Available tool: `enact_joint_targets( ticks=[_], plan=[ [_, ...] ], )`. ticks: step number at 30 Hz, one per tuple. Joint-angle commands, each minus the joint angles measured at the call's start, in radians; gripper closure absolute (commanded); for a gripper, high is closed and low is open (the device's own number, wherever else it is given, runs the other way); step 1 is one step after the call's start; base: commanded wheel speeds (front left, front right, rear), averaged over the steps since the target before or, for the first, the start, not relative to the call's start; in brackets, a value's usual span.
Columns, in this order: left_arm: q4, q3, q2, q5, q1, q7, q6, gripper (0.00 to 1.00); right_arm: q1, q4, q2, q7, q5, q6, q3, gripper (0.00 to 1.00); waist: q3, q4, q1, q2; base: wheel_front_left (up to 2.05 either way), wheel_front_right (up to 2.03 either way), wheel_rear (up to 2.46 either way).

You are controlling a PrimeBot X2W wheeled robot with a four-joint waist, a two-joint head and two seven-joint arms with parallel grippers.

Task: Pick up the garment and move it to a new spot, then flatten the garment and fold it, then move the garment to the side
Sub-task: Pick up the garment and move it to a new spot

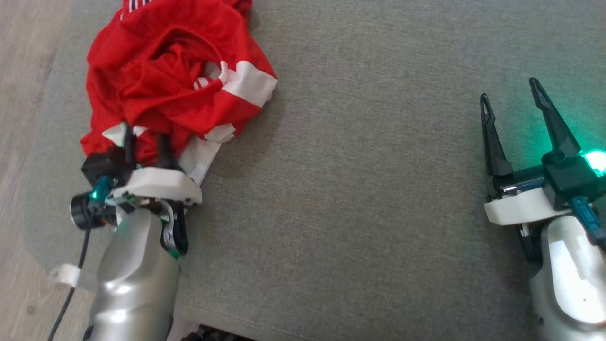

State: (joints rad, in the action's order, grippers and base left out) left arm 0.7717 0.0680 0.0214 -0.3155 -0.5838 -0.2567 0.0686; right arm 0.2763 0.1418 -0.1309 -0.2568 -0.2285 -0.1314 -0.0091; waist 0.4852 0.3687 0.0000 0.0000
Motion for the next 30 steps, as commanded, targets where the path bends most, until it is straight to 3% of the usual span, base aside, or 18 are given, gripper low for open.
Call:
enact_joint_targets(
  ticks=[1,7,13,18,22,30],
  plan=[
    [-0.018,-0.025,0.032,0.008,-0.021,-0.005,-0.006,1.00,-0.007,-0.022,0.010,-0.005,0.002,0.001,0.018,0.00,0.001,-0.002,0.0000,0.0000,0.00,0.00,0.00],
    [-0.108,-0.054,0.060,0.061,-0.033,-0.005,-0.017,1.00,-0.004,-0.009,0.032,-0.005,0.010,0.001,0.029,0.00,-0.034,-0.015,0.0000,0.0000,0.00,0.00,0.00],
    [-0.284,-0.035,0.143,0.170,-0.047,-0.005,-0.037,1.00,0.016,0.007,0.065,-0.005,0.042,0.001,0.054,0.00,-0.130,-0.087,0.0000,0.0000,0.00,0.00,0.00],
    [-0.417,0.011,0.219,0.230,-0.127,0.024,-0.078,1.00,0.010,0.009,0.079,-0.005,0.098,0.001,0.058,0.00,-0.218,-0.200,0.0000,0.0000,0.00,0.00,0.00],
    [-0.542,0.041,0.253,0.240,-0.205,0.112,-0.120,1.00,0.006,0.005,0.080,-0.005,0.218,0.001,0.074,0.00,-0.264,-0.315,0.0000,0.0000,0.00,0.00,0.00],
    [-0.693,0.095,0.253,0.188,-0.336,0.234,-0.171,1.00,0.023,-0.015,0.080,-0.005,0.308,0.001,0.108,0.00,-0.278,-0.504,0.0000,0.0000,0.00,0.00,0.00]
  ],
)
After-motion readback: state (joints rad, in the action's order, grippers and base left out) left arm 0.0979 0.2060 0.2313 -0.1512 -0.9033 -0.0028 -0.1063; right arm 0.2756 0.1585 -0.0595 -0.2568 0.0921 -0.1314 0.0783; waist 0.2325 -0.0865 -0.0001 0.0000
